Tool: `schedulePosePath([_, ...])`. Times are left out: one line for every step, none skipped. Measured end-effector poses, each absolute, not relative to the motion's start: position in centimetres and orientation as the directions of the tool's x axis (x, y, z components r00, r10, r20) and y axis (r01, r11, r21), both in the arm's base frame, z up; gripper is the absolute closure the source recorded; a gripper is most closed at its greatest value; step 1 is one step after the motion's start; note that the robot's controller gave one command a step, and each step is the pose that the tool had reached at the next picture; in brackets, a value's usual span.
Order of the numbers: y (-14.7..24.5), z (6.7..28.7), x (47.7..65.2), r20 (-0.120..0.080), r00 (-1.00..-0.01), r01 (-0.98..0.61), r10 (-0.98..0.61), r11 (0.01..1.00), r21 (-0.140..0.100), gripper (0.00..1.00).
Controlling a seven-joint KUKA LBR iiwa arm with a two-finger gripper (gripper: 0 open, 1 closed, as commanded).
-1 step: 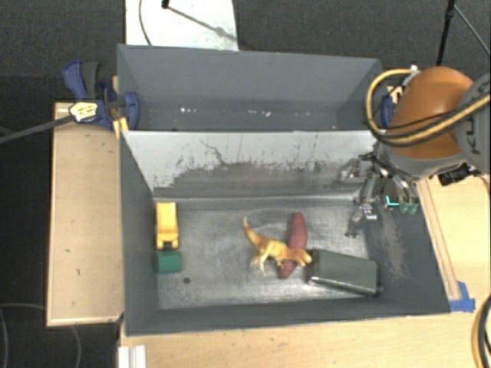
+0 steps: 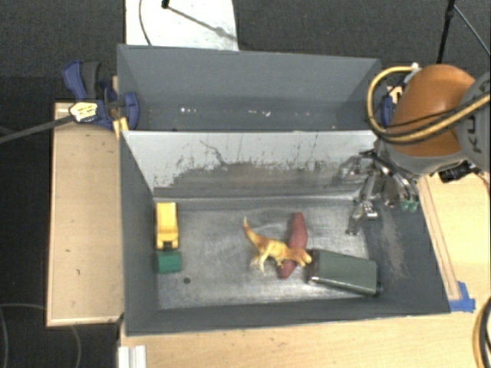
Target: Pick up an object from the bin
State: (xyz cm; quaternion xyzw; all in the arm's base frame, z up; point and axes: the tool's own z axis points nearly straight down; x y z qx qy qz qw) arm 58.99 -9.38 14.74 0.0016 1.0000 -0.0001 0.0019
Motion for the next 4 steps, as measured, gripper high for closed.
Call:
schedulePosePath([-3.9,10.3,56.3,-0.007,-0.952,-0.305,-0.305,0.952,-0.003,0.00])
schedulePosePath([-1.1,10.3,54.8,-0.010,-0.913,-0.408,-0.408,0.913,-0.006,0.00])
schedulePosePath([-0.3,10.1,55.3,-0.004,-0.970,-0.245,-0.245,0.970,-0.001,0.00])
schedulePosePath([5.5,7.1,51.3,-0.004,-0.839,-0.545,-0.545,0.839,-0.001,0.00])
